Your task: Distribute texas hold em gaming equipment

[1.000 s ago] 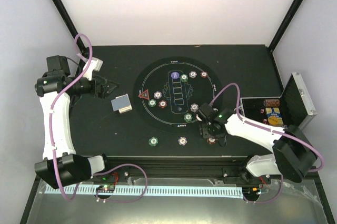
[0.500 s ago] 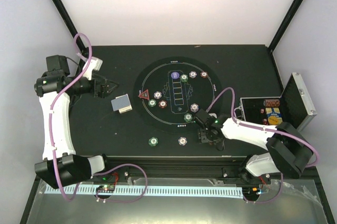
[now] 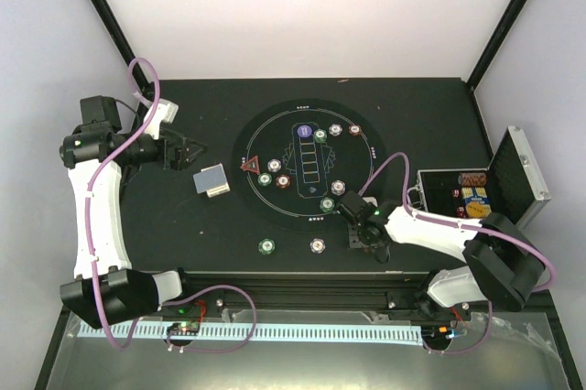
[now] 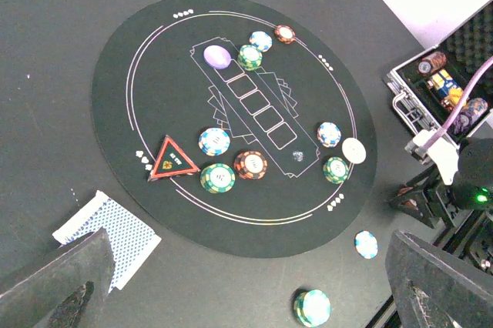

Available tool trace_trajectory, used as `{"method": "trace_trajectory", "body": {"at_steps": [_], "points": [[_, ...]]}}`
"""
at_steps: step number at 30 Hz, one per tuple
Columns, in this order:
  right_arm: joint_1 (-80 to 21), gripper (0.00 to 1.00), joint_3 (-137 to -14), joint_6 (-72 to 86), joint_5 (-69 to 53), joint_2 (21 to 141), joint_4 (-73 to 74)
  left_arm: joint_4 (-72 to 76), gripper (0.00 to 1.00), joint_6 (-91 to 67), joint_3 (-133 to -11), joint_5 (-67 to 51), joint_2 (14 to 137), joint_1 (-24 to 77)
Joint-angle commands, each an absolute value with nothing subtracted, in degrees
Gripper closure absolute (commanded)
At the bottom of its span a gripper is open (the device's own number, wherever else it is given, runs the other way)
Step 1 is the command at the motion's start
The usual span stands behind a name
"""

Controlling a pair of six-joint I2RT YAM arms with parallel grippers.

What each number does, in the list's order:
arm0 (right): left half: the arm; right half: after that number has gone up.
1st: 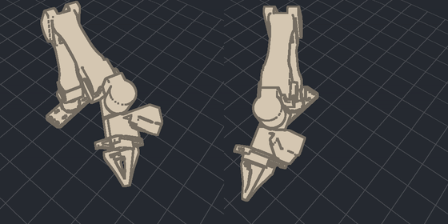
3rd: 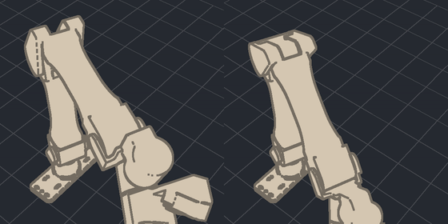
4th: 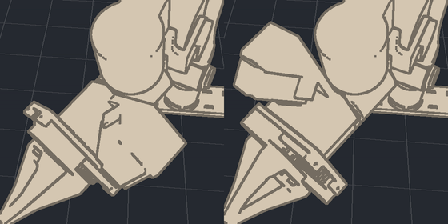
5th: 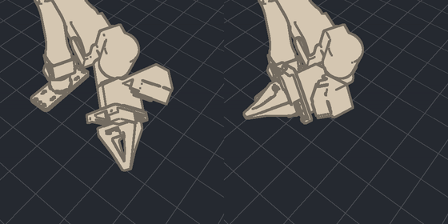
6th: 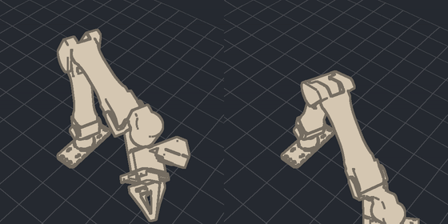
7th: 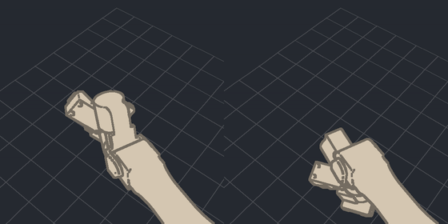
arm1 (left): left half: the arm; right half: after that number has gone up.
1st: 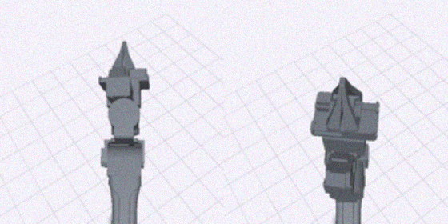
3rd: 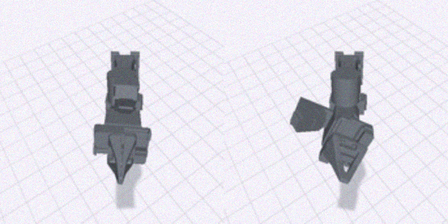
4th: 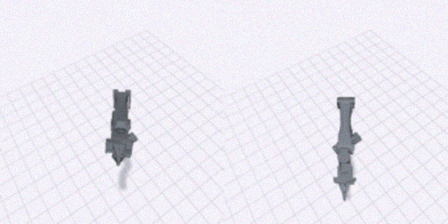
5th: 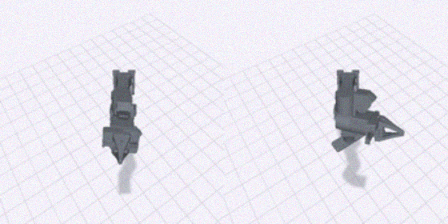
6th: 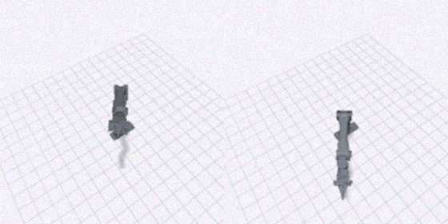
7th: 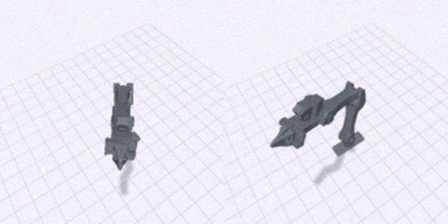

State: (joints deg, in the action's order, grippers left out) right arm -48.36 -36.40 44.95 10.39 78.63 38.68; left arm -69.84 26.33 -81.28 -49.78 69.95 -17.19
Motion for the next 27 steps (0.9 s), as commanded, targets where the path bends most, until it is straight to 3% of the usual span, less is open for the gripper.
{"method": "trace_trajectory", "body": {"at_steps": [1, 10, 16, 22, 27], "points": [[-48.7, 0.38, -35.4, 45.7, 11.7, 78.2, 39.7, -70.3, 0.01, 26.3, -83.1, -51.2, 69.1, -17.4], [-48.8, 0.35, -35.5, 46.8, 11.2, 76.6, 41.5, -70.6, 0.01, 26.6, -83.1, -50.9, 68.8, -17.4], [-48.7, 0.42, -35.1, 47.3, 11.3, 75.2, 42.6, -70.5, 0.01, 27.0, -83.0, -50.5, 68.8, -17.4], [-48.8, 0.56, -34.7, 47.4, 11.4, 74.7, 42.8, -70.2, 0.01, 27.0, -82.8, -49.9, 68.5, -17.4], [-48.8, 0.52, -35.3, 47.3, 11.6, 75.8, 43.0, -70.2, 0.01, 26.9, -83.4, -49.9, 68.3, -17.4]]}}
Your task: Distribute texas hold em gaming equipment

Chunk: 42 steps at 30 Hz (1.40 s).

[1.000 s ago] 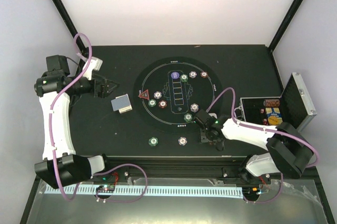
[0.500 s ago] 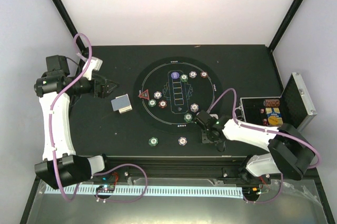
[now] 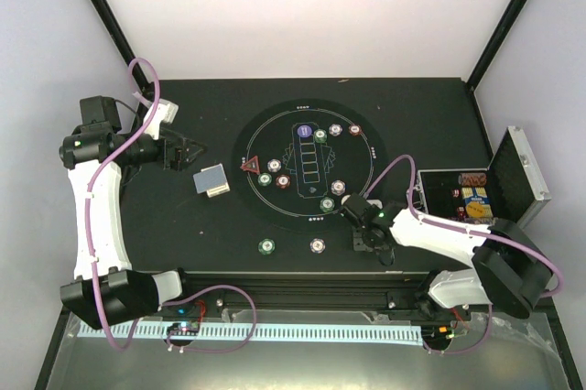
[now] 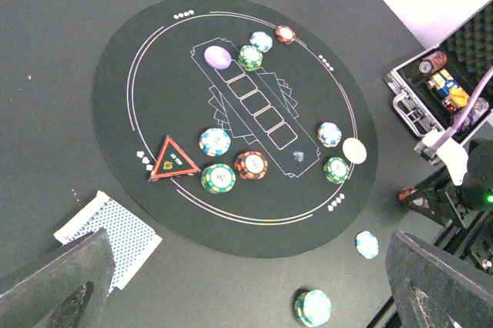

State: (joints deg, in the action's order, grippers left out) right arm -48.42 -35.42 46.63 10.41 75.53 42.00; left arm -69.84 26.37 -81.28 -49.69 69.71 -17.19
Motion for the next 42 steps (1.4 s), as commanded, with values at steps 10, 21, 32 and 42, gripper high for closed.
{"method": "trace_trajectory", "body": {"at_steps": [10, 21, 32, 42], "points": [[-48.7, 0.67, -36.0, 46.8, 10.8, 75.0, 43.0, -70.3, 0.01, 27.1, -83.4, -49.1, 68.1, -17.4], [-43.6, 0.86, -50.0, 39.8, 13.3, 73.7, 49.6, -73.5, 0.01, 33.4, -83.9, -46.5, 70.2, -17.5], [-29.4, 0.83, -67.2, 27.3, 8.7, 92.5, 44.2, -84.0, 0.01, 53.7, -83.8, -39.9, 77.3, -17.5], [-24.3, 0.80, -70.1, 24.6, 5.6, 104.1, 39.7, -72.5, 0.01, 64.2, -75.4, -32.3, 78.8, -17.4]]}}
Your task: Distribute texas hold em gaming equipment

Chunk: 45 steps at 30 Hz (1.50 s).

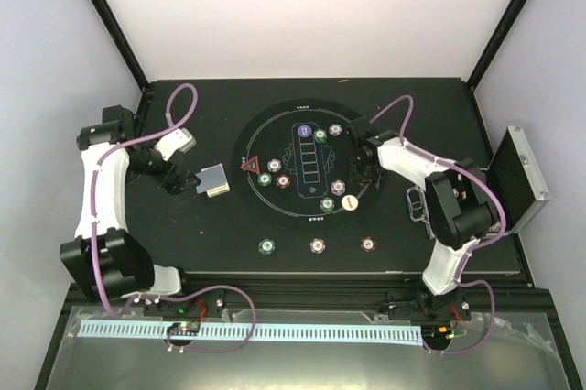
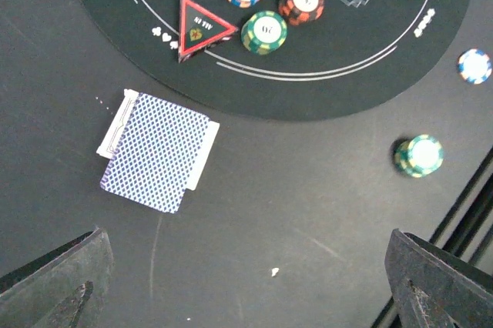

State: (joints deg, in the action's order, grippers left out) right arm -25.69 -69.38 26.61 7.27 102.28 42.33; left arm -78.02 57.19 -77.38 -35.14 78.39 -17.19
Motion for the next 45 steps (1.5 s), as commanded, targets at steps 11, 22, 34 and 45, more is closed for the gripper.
{"method": "trace_trajectory", "body": {"at_steps": [11, 22, 34, 45], "points": [[-23.6, 0.51, -67.6, 24.3, 3.4, 107.1, 36.7, -66.1, 0.01, 74.8, -70.4, -29.2, 83.3, -16.7], [-24.4, 0.13, -68.8, 27.0, 3.3, 95.2, 38.0, -52.1, 0.01, 78.0, -65.2, -24.5, 85.7, -12.7], [-31.9, 0.07, -66.4, 28.9, 1.8, 87.2, 38.0, -51.8, 0.01, 79.8, -68.4, -16.2, 93.0, -9.7], [-36.3, 0.07, -65.1, 30.8, -0.2, 87.2, 36.3, -51.6, 0.01, 78.8, -67.8, -12.9, 96.3, -7.9]]}}
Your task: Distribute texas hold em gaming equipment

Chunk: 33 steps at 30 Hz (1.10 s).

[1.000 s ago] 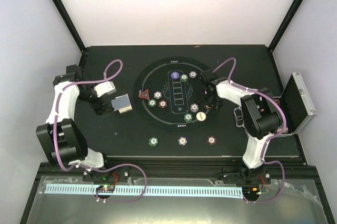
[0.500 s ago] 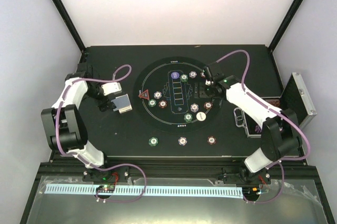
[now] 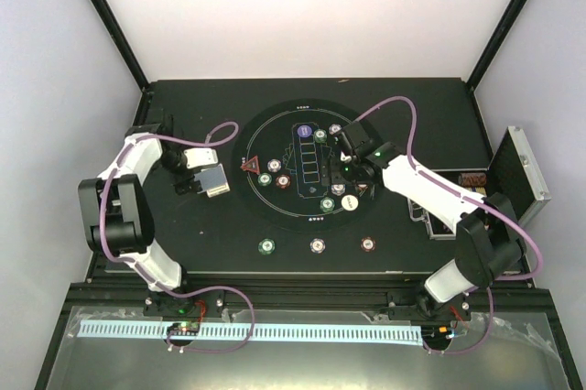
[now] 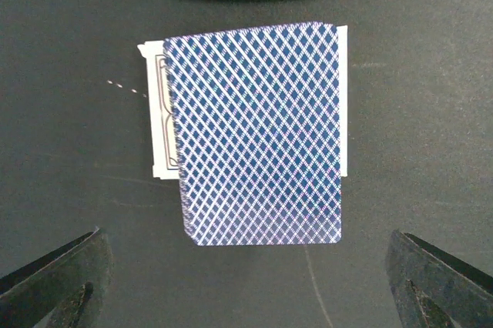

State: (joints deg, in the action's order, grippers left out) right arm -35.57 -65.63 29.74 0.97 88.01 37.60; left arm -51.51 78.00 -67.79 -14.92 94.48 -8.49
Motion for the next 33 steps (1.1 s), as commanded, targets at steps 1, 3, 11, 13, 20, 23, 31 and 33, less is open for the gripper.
{"method": "trace_trajectory", "body": {"at_steps": [1, 3, 11, 13, 20, 23, 31, 33], "points": [[-36.4, 0.07, -65.0, 30.8, -0.3, 87.2, 36.3, -51.8, 0.01, 78.7, -67.7, -12.6, 96.6, -7.7], [-36.5, 0.06, -64.9, 30.8, -0.5, 86.9, 36.2, -51.6, 0.01, 78.3, -67.5, -11.5, 97.3, -7.2], [-36.9, 0.07, -64.1, 30.9, -0.7, 86.3, 36.4, -49.1, 0.01, 75.8, -67.3, -10.2, 98.4, -5.8], [-36.8, 0.07, -63.7, 31.0, -0.8, 86.1, 36.4, -48.8, 0.01, 75.9, -67.0, -9.7, 98.6, -5.5], [-37.0, 0.07, -63.3, 31.1, -1.0, 85.5, 36.4, -48.3, 0.01, 75.8, -66.9, -8.8, 100.2, -5.2], [-36.9, 0.07, -63.1, 31.1, -1.1, 85.4, 36.4, -48.3, 0.01, 75.7, -67.0, -8.6, 100.7, -5.0], [-37.1, 0.07, -62.8, 31.1, -1.5, 85.5, 36.6, -47.3, 0.01, 75.9, -66.8, -8.2, 101.6, -4.6], [-37.2, 0.07, -63.0, 31.1, -1.6, 85.5, 36.4, -47.1, 0.01, 75.8, -66.9, -8.0, 102.0, -4.5]]}}
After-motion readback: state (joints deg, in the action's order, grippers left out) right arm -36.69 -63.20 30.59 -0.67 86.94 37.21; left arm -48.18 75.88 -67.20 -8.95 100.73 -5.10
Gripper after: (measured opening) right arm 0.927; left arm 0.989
